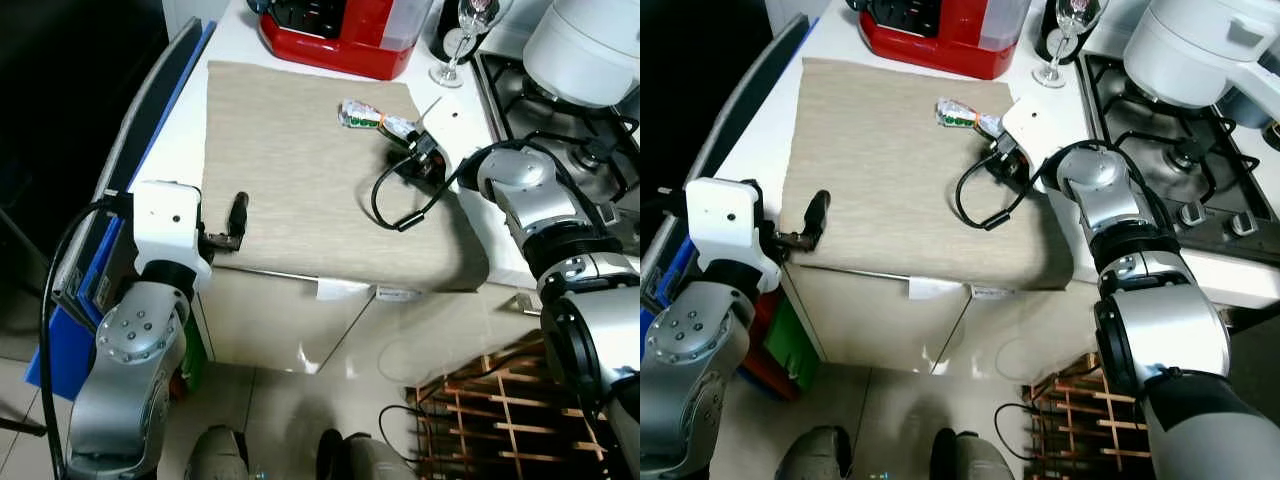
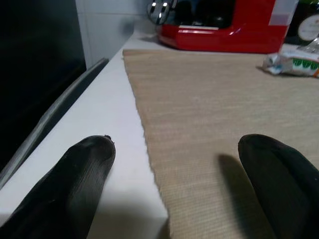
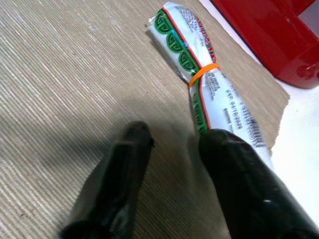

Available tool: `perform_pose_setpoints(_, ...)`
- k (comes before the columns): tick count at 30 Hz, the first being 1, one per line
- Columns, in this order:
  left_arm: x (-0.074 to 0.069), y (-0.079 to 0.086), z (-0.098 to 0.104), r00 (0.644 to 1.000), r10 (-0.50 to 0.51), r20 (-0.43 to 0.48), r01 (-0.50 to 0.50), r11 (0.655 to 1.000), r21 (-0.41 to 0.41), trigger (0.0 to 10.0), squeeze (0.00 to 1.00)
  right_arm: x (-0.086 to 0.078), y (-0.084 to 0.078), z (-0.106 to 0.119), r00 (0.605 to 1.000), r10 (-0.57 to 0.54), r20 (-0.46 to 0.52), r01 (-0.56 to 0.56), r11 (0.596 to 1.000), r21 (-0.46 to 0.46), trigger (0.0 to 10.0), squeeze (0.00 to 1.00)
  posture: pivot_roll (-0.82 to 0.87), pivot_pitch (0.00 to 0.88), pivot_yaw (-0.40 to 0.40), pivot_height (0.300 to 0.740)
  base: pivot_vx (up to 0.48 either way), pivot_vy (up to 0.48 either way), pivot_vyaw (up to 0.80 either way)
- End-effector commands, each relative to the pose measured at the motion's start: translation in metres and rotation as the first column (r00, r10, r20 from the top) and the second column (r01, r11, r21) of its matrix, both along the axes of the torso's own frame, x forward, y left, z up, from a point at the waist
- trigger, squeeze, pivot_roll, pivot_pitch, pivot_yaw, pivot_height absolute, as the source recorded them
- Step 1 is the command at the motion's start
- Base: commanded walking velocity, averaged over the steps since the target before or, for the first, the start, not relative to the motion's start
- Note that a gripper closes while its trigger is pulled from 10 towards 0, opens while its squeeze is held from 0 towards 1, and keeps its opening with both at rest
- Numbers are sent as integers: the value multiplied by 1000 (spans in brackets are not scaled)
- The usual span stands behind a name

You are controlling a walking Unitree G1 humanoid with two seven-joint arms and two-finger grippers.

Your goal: Restocking fridge

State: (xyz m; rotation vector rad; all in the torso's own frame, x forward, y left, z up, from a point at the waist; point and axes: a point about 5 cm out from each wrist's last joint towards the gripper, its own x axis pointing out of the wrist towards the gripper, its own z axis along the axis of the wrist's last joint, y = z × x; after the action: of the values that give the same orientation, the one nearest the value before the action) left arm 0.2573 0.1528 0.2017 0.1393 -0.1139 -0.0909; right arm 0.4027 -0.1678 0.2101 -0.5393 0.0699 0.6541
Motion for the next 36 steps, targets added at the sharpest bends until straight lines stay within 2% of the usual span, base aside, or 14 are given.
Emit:
perform_pose_setpoints(1,2,-5,-2,1000,-20,-3,20,1000,-3,10000,0,-3,-13,-6,999,-27,-22,26,1000,-10,0,0,111,170,-156,740,0,0,0)
perform_pose_setpoints(3,4,-8,-2,1000,-29,1,29,1000,-8,10000,0,-3,-25,-6,996,-89,6,89,996,-32,0,0,100,164,-151,740,0,0,0)
perform_pose_setpoints(4,6,-9,-2,999,-34,3,34,999,-9,10000,0,-2,-29,0,993,-115,38,116,993,-29,10000,59,98,163,-151,740,0,0,0)
perform_pose_setpoints(6,7,-9,-2,999,-37,4,37,999,-9,10000,0,-2,-32,6,990,-124,66,126,992,-22,10000,78,97,162,-151,740,0,0,0)
perform_pose_setpoints(7,8,-10,-2,999,-39,7,39,999,-10,10000,0,1,-32,27,987,-113,111,112,994,19,10000,39,95,159,-150,740,0,0,0)
perform_pose_setpoints(10,9,-10,-2,999,-39,13,40,999,-12,10000,0,3,-29,52,984,-93,149,87,995,51,10000,0,100,158,-154,740,0,0,0)
perform_pose_setpoints(16,8,-10,-2,999,-36,17,36,999,-15,10000,0,9,-29,64,981,-125,151,121,992,39,10000,0,114,160,-163,740,0,0,0)
perform_pose_setpoints(22,7,-8,-1,999,-27,22,27,1000,-12,10000,0,11,-17,50,994,-97,39,96,995,26,10000,0,130,168,-170,740,0,0,0)
perform_pose_setpoints(27,-1,-2,-1,1000,-1,20,1,1000,-2,10000,0,11,-8,27,993,-97,-62,95,995,-34,10000,0,177,193,-186,740,0,0,0)
perform_pose_setpoints(36,-6,2,0,1000,20,18,-20,1000,2,10000,0,10,-4,8,984,-129,-126,118,989,-95,10000,0,204,210,-197,740,0,0,0)
